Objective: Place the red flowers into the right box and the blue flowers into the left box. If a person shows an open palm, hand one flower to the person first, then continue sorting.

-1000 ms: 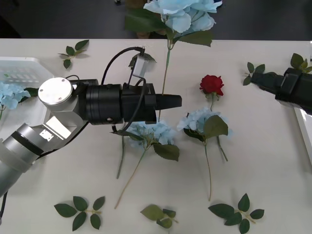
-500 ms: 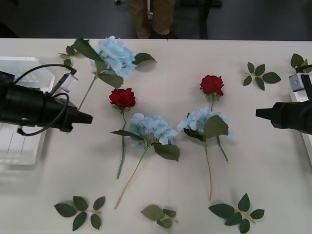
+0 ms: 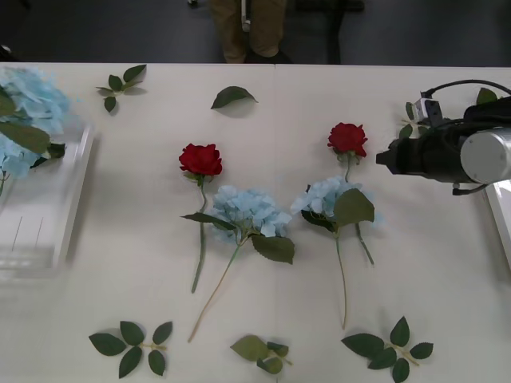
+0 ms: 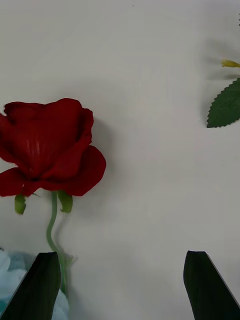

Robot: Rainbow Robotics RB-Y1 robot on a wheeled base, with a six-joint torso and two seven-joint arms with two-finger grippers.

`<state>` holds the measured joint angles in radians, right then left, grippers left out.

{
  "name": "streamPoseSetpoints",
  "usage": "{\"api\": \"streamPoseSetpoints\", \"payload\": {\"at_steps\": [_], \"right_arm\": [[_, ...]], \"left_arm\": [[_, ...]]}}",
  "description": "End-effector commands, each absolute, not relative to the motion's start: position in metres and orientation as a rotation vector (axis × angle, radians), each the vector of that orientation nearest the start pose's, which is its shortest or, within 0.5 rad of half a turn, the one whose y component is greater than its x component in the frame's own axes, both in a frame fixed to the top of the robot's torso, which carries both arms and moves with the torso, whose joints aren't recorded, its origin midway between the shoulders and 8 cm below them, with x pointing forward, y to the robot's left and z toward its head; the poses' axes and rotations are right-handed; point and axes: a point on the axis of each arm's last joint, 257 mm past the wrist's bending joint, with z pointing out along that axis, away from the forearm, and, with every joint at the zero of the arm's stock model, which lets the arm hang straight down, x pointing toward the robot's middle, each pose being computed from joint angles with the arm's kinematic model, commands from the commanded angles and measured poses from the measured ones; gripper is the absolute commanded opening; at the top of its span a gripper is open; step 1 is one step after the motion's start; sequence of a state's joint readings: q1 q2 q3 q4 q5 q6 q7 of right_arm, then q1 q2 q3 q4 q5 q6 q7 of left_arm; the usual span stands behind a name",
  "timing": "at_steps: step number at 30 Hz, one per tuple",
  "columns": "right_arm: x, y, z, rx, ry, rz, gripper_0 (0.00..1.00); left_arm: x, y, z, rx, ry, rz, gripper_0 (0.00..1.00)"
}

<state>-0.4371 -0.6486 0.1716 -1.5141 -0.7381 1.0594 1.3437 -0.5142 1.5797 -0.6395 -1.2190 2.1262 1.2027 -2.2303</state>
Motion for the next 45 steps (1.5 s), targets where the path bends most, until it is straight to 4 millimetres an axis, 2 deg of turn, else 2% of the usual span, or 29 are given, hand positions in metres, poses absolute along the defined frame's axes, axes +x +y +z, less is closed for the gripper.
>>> {"api": "streamPoseSetpoints", "payload": {"at_steps": [1, 3, 7, 12, 19, 23, 26, 27, 29, 30, 35, 39, 41, 43, 44, 45], "right_arm": [[0.579, -0.250, -0.251, -0.063, 2.371, 0.210, 0.71], [0.581, -0.250, -0.258, -0.068, 2.377, 0.182, 0.71], [0.586, -0.237, -0.273, -0.124, 2.356, 0.125, 0.71], [0.587, -0.219, -0.279, -0.156, 2.351, 0.124, 0.71], [0.593, -0.193, -0.269, -0.167, 2.326, 0.181, 0.71], [0.598, -0.180, -0.260, -0.199, 2.300, 0.184, 0.71], [0.597, -0.180, -0.267, -0.214, 2.308, 0.156, 0.71], [0.597, -0.181, -0.270, -0.213, 2.311, 0.153, 0.71], [0.597, -0.184, -0.278, -0.209, 2.319, 0.148, 0.71], [0.598, -0.184, -0.283, -0.216, 2.315, 0.142, 0.71], [0.605, -0.184, -0.295, -0.233, 2.299, 0.127, 0.71], [0.607, -0.181, -0.298, -0.234, 2.300, 0.126, 0.71], [0.606, -0.181, -0.299, -0.236, 2.302, 0.125, 0.50], [0.606, -0.181, -0.299, -0.236, 2.302, 0.125, 0.14], [0.606, -0.181, -0.299, -0.235, 2.302, 0.127, 0.06], [0.606, -0.181, -0.299, -0.232, 2.303, 0.130, 0.00]], "left_arm": [[0.405, 0.545, -0.163, 0.495, 2.631, -0.258, 0.00], [0.405, 0.557, -0.171, 0.487, 2.626, -0.242, 0.00], [0.405, 0.571, -0.197, 0.438, 2.625, -0.237, 0.00], [0.413, 0.565, -0.221, 0.434, 2.636, -0.222, 0.00], [0.446, 0.543, -0.250, 0.367, 2.568, -0.224, 0.00], [0.456, 0.543, -0.252, 0.346, 2.543, -0.203, 0.00], [0.457, 0.546, -0.250, 0.341, 2.541, -0.192, 0.00], [0.457, 0.547, -0.249, 0.340, 2.540, -0.189, 0.13], [0.457, 0.550, -0.248, 0.347, 2.539, -0.181, 0.70], [0.457, 0.549, -0.248, 0.348, 2.537, -0.182, 0.79], [0.456, 0.551, -0.248, 0.355, 2.538, -0.174, 0.81], [0.455, 0.554, -0.250, 0.372, 2.546, -0.157, 0.81], [0.454, 0.552, -0.250, 0.383, 2.548, -0.159, 0.80], [0.453, 0.545, -0.250, 0.407, 2.553, -0.179, 0.80], [0.453, 0.541, -0.248, 0.419, 2.553, -0.193, 0.80], [0.450, 0.528, -0.247, 0.456, 2.562, -0.239, 0.80]]}}
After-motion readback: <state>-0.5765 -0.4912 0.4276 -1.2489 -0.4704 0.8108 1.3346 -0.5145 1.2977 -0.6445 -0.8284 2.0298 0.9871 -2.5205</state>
